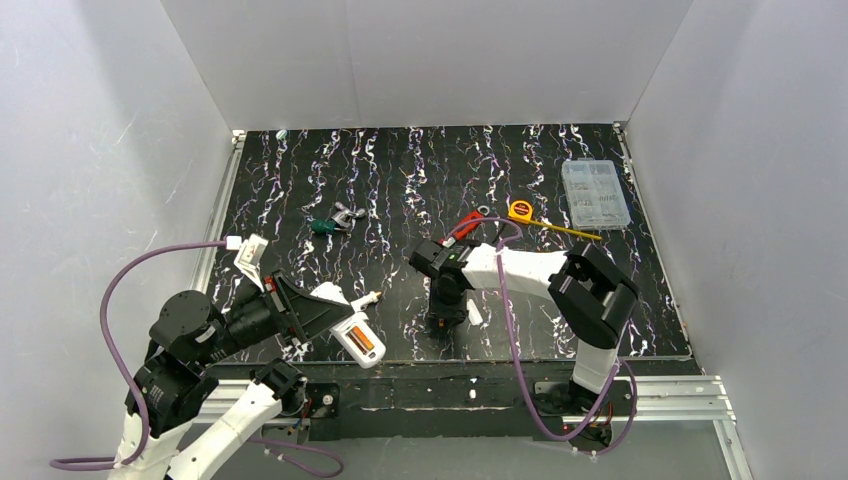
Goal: Load the batteries into the remote control
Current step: Adjust the battery at the center of the board.
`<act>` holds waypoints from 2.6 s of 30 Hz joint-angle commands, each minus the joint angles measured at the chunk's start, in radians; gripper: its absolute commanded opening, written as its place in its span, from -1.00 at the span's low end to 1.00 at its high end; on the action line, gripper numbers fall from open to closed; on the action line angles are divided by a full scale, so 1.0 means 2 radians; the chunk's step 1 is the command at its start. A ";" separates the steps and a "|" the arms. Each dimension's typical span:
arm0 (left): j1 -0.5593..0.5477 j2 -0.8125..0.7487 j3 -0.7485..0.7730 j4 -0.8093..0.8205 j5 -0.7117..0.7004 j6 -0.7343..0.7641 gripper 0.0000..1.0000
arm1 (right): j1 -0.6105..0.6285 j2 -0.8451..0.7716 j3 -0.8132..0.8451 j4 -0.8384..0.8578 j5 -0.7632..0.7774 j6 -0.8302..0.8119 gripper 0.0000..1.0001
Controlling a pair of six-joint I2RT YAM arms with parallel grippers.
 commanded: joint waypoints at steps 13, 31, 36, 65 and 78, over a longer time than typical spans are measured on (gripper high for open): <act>0.002 0.007 0.010 0.044 0.009 -0.006 -1.00 | 0.002 -0.009 0.009 0.015 -0.029 -0.030 -0.23; 0.002 -0.001 0.009 0.039 0.003 -0.007 -1.00 | 0.002 0.019 0.053 0.015 -0.018 -0.035 -0.26; 0.002 -0.002 0.011 0.033 0.000 -0.004 -1.00 | 0.002 0.026 0.062 0.017 -0.017 -0.038 -0.27; 0.002 -0.006 0.016 0.025 -0.017 -0.004 -0.90 | -0.077 -0.300 -0.214 0.279 -0.285 -0.881 -0.24; 0.002 0.007 0.029 -0.013 -0.008 -0.015 -1.00 | -0.082 -0.124 -0.043 -0.005 -0.329 -1.169 -0.10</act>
